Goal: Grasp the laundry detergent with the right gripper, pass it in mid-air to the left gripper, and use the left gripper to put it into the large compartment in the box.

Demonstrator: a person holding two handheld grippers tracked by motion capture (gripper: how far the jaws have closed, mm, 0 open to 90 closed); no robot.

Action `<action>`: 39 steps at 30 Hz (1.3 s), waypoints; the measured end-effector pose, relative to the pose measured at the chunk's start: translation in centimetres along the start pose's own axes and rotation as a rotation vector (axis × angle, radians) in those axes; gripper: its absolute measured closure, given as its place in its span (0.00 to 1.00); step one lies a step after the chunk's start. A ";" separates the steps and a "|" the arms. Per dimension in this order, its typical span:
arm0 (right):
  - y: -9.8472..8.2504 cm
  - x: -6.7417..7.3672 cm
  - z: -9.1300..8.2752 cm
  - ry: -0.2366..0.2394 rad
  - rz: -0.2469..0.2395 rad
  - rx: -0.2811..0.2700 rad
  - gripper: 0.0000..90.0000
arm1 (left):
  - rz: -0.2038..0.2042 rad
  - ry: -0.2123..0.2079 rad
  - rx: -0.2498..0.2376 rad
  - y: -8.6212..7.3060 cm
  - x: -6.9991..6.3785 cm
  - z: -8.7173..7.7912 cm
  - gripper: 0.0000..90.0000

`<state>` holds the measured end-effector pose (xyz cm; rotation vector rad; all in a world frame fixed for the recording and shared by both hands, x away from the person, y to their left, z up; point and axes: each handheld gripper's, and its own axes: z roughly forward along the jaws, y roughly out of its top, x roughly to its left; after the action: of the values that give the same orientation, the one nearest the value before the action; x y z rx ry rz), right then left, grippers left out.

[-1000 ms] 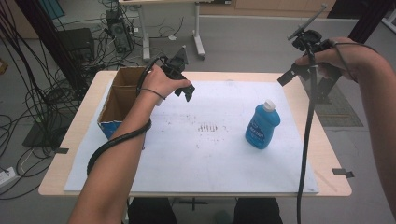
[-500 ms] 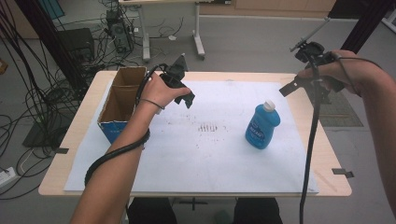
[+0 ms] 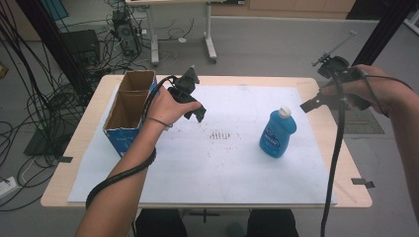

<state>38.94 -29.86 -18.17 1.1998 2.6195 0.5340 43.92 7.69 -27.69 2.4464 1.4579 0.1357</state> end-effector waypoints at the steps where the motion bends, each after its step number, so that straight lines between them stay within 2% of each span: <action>1: 0.0 0.0 0.0 0.000 0.000 0.000 0.09 | 0.000 0.000 0.000 -0.2 -0.1 0.1 0.10; 13: -1.6 1.1 0.4 0.000 -0.013 -0.011 0.09 | 0.000 -0.017 -0.010 -2.2 -0.5 1.2 0.10; 19: -2.5 1.4 1.3 0.011 -0.012 -0.012 0.09 | -0.006 -0.046 -0.018 -3.2 -0.7 1.5 0.10; 39: -5.4 1.5 3.9 0.038 0.015 -0.042 0.09 | -0.011 -0.055 -0.037 -5.6 -1.4 3.1 0.10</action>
<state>35.63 -31.05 -23.96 1.2096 2.6184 0.6173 39.22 8.32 -32.16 2.3932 1.4328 0.0916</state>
